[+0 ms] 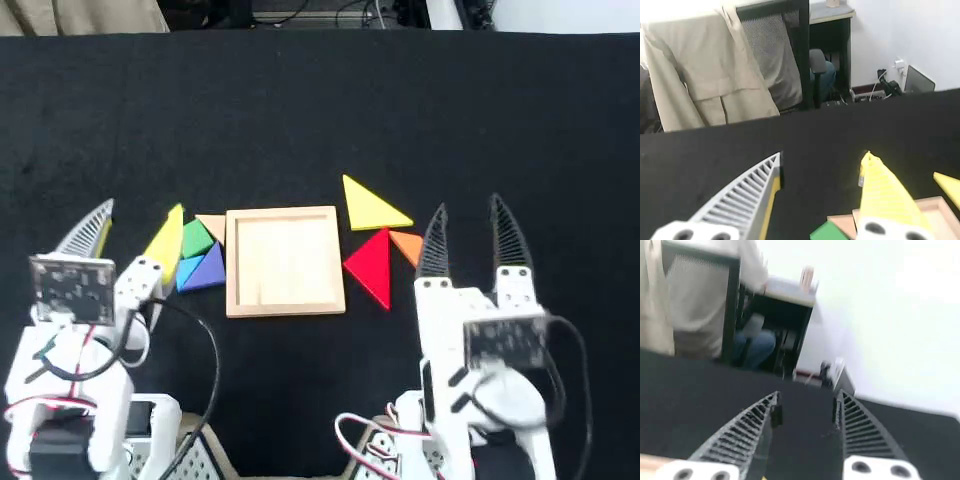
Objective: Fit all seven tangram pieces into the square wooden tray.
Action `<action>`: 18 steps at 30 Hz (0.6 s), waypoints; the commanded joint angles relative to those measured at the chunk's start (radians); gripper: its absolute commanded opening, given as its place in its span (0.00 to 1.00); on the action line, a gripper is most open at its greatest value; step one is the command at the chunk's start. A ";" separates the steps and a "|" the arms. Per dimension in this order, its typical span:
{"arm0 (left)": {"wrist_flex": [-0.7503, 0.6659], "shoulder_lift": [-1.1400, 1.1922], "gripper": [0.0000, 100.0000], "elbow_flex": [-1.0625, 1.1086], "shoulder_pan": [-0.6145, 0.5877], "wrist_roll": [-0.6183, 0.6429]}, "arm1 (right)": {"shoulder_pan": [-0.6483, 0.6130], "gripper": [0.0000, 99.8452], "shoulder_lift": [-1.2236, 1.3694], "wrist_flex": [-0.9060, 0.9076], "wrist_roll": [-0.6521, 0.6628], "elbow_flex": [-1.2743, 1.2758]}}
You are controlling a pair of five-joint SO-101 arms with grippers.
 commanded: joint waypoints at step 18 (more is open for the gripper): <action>0.338 1.134 0.26 -0.700 0.166 -0.044 | 0.011 0.18 1.175 0.141 0.014 -0.654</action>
